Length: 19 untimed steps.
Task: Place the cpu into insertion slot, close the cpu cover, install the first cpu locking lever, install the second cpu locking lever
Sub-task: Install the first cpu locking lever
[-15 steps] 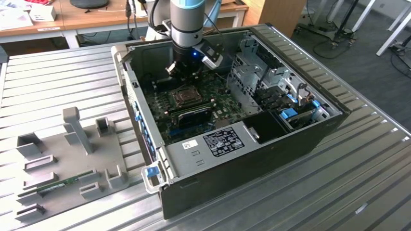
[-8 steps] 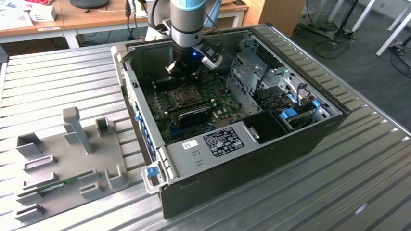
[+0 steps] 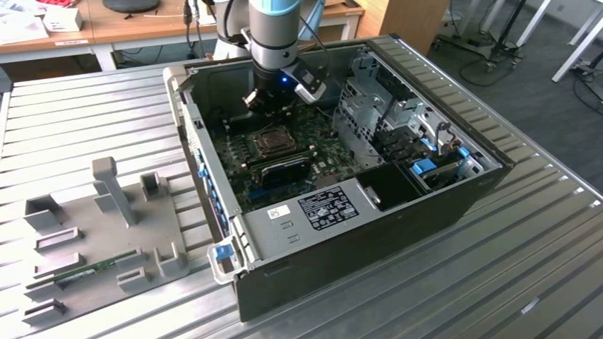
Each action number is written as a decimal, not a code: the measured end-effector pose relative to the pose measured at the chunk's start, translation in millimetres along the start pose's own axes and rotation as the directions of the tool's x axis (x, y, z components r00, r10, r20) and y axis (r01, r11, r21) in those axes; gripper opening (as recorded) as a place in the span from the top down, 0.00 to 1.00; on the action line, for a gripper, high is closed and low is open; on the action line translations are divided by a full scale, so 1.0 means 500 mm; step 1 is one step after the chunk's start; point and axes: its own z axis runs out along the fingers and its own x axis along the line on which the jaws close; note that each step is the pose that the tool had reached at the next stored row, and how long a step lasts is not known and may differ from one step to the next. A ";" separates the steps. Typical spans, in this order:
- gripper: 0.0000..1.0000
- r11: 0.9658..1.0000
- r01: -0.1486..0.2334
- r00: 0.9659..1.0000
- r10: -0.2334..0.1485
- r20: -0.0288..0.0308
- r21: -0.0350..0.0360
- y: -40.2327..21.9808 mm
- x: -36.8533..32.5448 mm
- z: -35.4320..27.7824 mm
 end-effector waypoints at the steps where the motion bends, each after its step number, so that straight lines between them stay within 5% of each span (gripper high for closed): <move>1: 0.90 1.000 -0.001 1.000 0.001 0.000 0.000 0.000 0.000 0.000; 19: 0.90 1.000 -0.013 1.000 0.013 0.009 0.003 0.003 0.021 -0.003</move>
